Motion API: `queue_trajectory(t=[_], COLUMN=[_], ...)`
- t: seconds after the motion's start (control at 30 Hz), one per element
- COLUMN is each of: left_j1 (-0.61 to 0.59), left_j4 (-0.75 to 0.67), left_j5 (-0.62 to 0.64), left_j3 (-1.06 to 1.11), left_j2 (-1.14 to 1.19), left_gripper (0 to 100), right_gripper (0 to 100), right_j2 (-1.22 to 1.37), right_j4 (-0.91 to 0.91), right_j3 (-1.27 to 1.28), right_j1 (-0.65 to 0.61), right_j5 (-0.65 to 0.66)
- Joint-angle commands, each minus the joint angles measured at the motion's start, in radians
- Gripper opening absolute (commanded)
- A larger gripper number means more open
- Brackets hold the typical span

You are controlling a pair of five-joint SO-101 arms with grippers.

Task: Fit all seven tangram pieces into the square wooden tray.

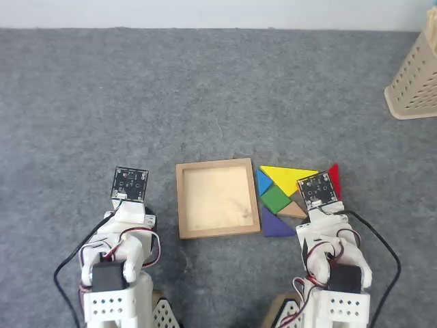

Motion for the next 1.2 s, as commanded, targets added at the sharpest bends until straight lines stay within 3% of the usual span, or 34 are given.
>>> queue_trajectory(t=[0.0, 0.53, 0.63, 0.73, 0.93, 1.17], left_j1=[0.003, 0.003, 0.003, 0.003, 0.003, 0.003], left_j4=[0.0, 0.0, 0.0, 0.0, 0.0, 0.0], left_j5=[0.008, 0.008, 0.008, 0.008, 0.008, 0.008], left_j3=[-0.008, -0.008, -0.008, -0.008, -0.008, -0.008], left_j2=[-0.023, -0.023, -0.023, -0.023, -0.023, -0.023], left_gripper=[7, 7, 7, 7, 7, 7], right_gripper=[0.6, 0.6, 0.6, 0.6, 0.6, 0.6], right_j2=[-0.019, -0.019, -0.019, -0.019, -0.008, 0.443], right_j4=[0.008, -0.001, -0.084, -0.147, -0.108, -0.101], right_j3=[0.017, 0.017, -0.003, -0.115, -0.399, -0.549], right_j1=[0.008, 0.007, 0.015, 0.079, 0.177, 0.163], right_j5=[0.02, 0.02, 0.021, 0.023, 0.015, 0.02])
